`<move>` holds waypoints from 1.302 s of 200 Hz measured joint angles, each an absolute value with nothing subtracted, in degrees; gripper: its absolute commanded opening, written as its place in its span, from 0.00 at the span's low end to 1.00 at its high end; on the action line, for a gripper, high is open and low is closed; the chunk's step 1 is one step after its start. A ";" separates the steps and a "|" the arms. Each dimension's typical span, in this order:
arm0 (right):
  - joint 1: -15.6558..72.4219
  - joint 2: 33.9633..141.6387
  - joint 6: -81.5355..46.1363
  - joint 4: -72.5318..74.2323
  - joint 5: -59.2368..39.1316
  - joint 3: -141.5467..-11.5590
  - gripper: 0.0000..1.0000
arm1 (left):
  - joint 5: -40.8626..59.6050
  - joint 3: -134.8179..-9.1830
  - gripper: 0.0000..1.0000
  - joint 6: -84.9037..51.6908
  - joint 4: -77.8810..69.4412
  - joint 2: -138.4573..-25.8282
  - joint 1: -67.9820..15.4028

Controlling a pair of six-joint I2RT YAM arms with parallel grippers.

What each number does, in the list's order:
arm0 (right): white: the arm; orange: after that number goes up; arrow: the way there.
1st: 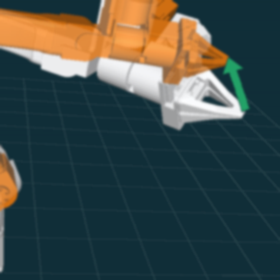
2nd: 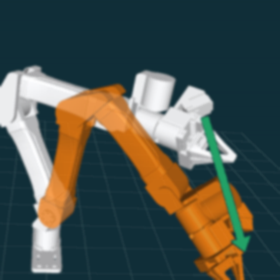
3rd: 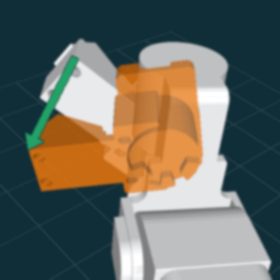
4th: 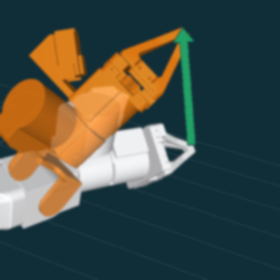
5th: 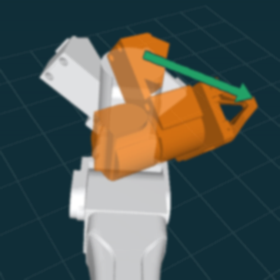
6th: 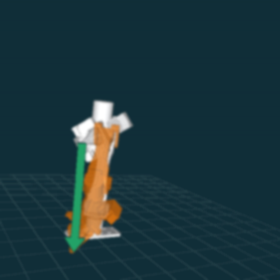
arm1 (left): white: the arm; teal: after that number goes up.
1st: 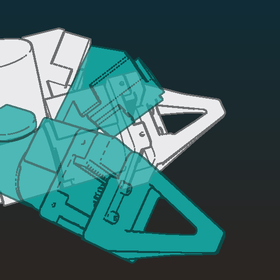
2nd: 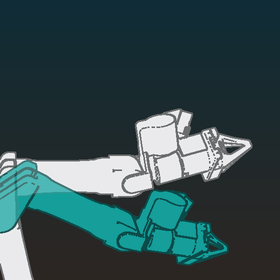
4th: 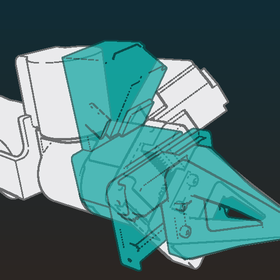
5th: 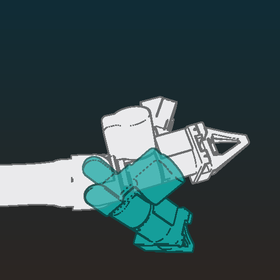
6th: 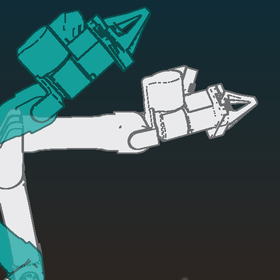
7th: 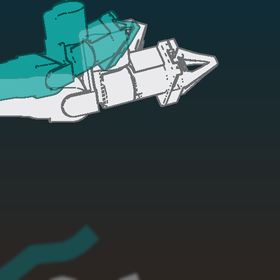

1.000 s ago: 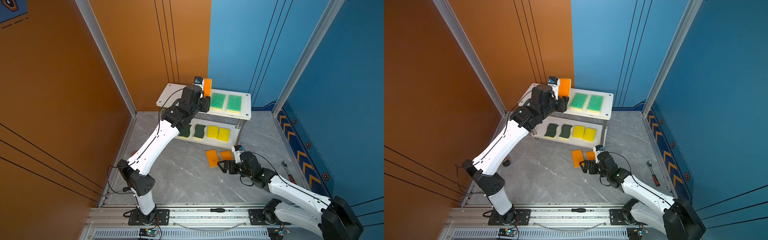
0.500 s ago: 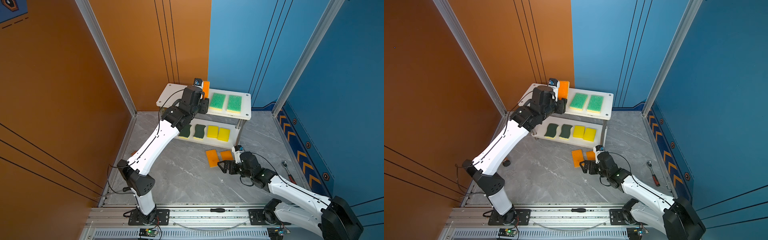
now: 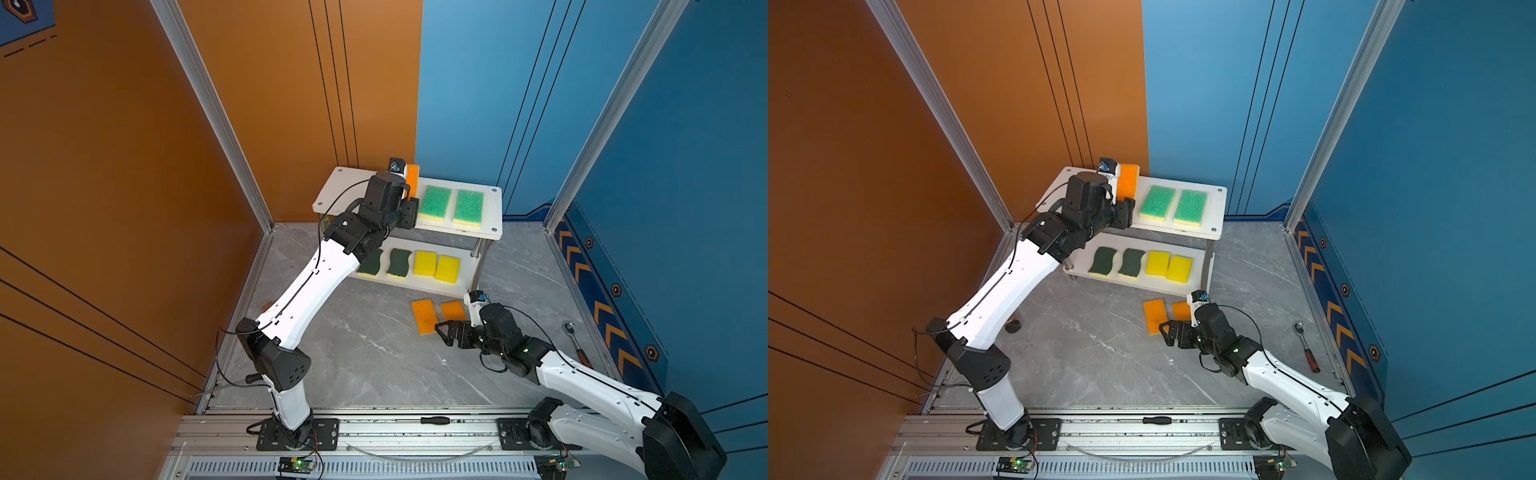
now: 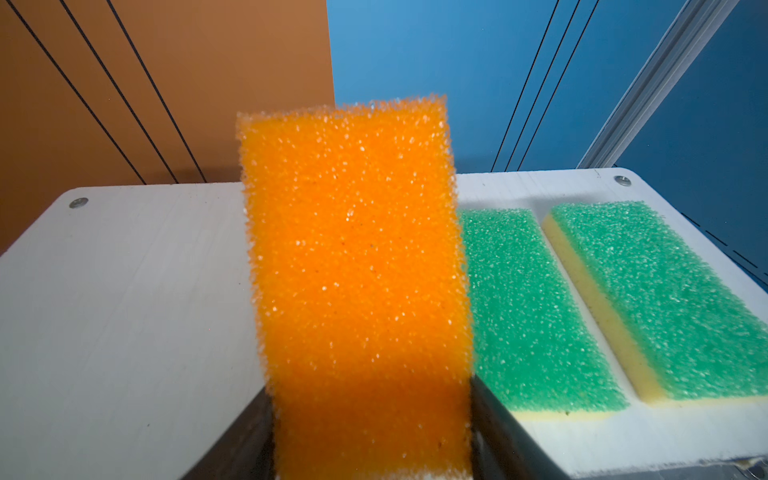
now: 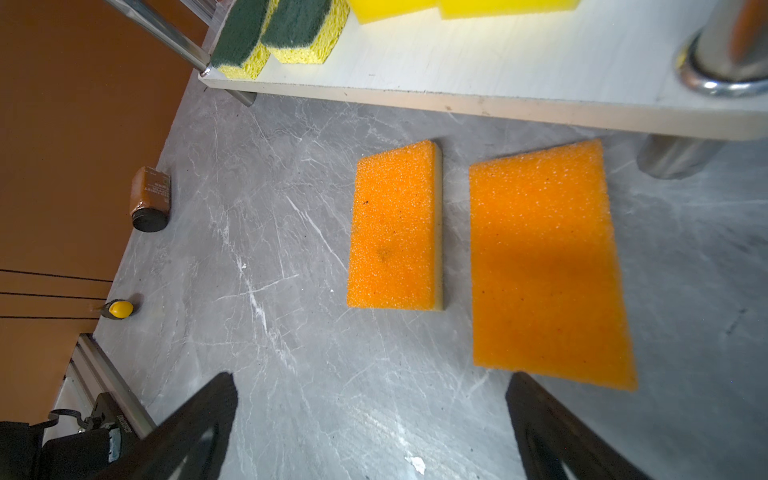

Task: Place and organize the cleaning sponges onto the shelf
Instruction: 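Lower the orange sponge with the left gripper onto the shelf top, then open the left gripper and release the orange sponge on the shelf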

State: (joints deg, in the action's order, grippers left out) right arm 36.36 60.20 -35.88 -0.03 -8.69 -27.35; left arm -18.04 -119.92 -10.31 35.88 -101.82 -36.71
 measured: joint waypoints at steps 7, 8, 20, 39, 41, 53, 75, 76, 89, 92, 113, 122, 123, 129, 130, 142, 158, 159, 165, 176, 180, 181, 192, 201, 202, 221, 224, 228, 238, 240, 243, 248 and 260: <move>36.36 60.20 -35.90 -0.03 -8.71 -27.35 1.00 | -18.04 -119.92 0.67 -10.31 35.88 -102.00 -36.71; 36.36 60.20 -35.90 -0.03 -8.69 -27.35 1.00 | -18.02 -119.92 0.67 -10.31 35.88 -102.02 -36.71; 36.36 60.20 -35.90 -0.03 -8.69 -27.35 1.00 | -18.04 -119.92 0.67 -10.31 35.97 -102.24 -36.64; 36.36 60.20 -35.88 -0.01 -8.71 -27.35 1.00 | -18.04 -119.92 0.67 -10.31 36.10 -102.41 -36.64; 36.36 60.20 -35.88 -0.03 -8.69 -27.35 1.00 | -18.04 -119.92 0.67 -10.31 36.10 -102.43 -36.64; 36.36 60.20 -35.90 -0.03 -8.69 -27.35 1.00 | -18.02 -119.92 0.67 -10.31 36.14 -102.48 -36.64; 36.36 60.20 -35.90 -0.01 -8.69 -27.35 1.00 | -18.04 -119.92 0.68 -10.31 36.25 -102.56 -36.64; 36.36 60.20 -35.90 -0.03 -8.69 -27.35 1.00 | -18.02 -119.92 0.69 -10.31 36.25 -102.56 -36.64; 36.36 60.20 -35.88 -0.03 -8.69 -27.35 1.00 | -18.02 -119.92 0.70 -10.33 36.27 -102.65 -36.64; 36.36 60.20 -35.88 -0.03 -8.69 -27.35 1.00 | -18.02 -119.92 0.70 -10.28 36.27 -102.65 -36.64; 36.36 60.20 -35.88 -0.03 -8.69 -27.35 1.00 | -18.02 -119.92 0.70 -10.33 36.29 -102.83 -36.64; 36.36 60.20 -35.88 -0.03 -8.69 -27.35 1.00 | -18.04 -119.92 0.71 -10.33 36.29 -102.89 -36.64; 36.36 60.20 -35.90 -0.01 -8.71 -27.35 1.00 | -18.02 -119.92 0.71 -10.33 36.32 -102.94 -36.64; 36.36 60.20 -35.90 -0.01 -8.71 -27.35 1.00 | -18.02 -119.92 0.71 -10.33 36.32 -102.98 -36.64; 36.36 60.20 -35.90 -0.03 -8.71 -27.35 1.00 | -18.04 -119.92 0.71 -10.33 36.29 -103.00 -36.64; 36.36 60.20 -35.90 -0.03 -8.69 -27.35 1.00 | -18.02 -119.92 0.71 -10.33 36.32 -103.09 -36.47; 36.36 60.20 -35.88 -0.01 -8.71 -27.35 1.00 | -18.02 -119.92 0.71 -10.33 36.32 -103.26 -36.45; 36.36 60.20 -35.88 -0.03 -8.69 -27.35 1.00 | -18.02 -119.92 0.71 -10.33 36.32 -103.31 -36.42; 36.36 60.20 -35.88 -0.03 -8.69 -27.35 1.00 | -18.02 -119.92 0.71 -10.33 36.32 -103.37 -36.42; 36.36 60.20 -35.90 -0.01 -8.71 -27.35 1.00 | -18.02 -119.92 0.71 -10.33 36.32 -103.57 -36.45; 36.36 60.20 -35.88 -0.03 -8.69 -27.35 1.00 | -18.02 -119.92 0.71 -10.33 36.32 -103.63 -36.42; 36.36 60.20 -35.90 -0.03 -8.71 -27.35 1.00 | -18.02 -119.92 0.71 -10.33 36.32 -103.66 -36.42; 36.36 60.20 -35.90 -0.01 -8.69 -27.35 1.00 | -18.02 -119.92 0.71 -10.33 36.32 -103.85 -36.45; 36.36 60.20 -35.90 -0.03 -8.71 -27.35 1.00 | -18.00 -119.92 0.72 -10.33 36.32 -103.96 -36.45; 36.36 60.20 -35.90 -0.03 -8.71 -27.35 1.00 | -18.00 -119.92 0.72 -10.33 36.32 -103.96 -36.45; 36.32 60.20 -35.88 -0.03 -8.71 -27.35 1.00 | -18.00 -119.92 0.73 -10.35 36.34 -103.96 -36.42; 36.32 60.20 -35.88 -0.03 -8.69 -27.35 1.00 | -18.00 -119.92 0.74 -10.35 36.34 -103.96 -36.45; 36.29 60.20 -35.90 -0.03 -8.71 -27.35 1.00 | -18.00 -119.92 0.74 -10.35 36.34 -103.96 -36.42; 36.32 60.20 -35.90 -0.03 -8.71 -27.35 1.00 | -18.02 -119.92 0.75 -10.35 36.34 -103.96 -36.42; 36.32 60.20 -35.90 -0.03 -8.71 -27.35 1.00 | -18.00 -119.92 0.75 -10.35 36.34 -103.96 -36.42; 36.32 60.20 -35.90 -0.03 -8.71 -27.35 1.00 | -18.00 -119.92 0.75 -10.35 36.34 -103.96 -36.42; 36.32 60.20 -35.90 -0.03 -8.71 -27.35 1.00 | -18.02 -119.92 0.75 -10.37 36.34 -103.96 -36.42; 36.32 60.20 -35.90 -0.03 -8.71 -27.35 1.00 | -18.02 -119.92 0.75 -10.35 36.34 -103.96 -36.45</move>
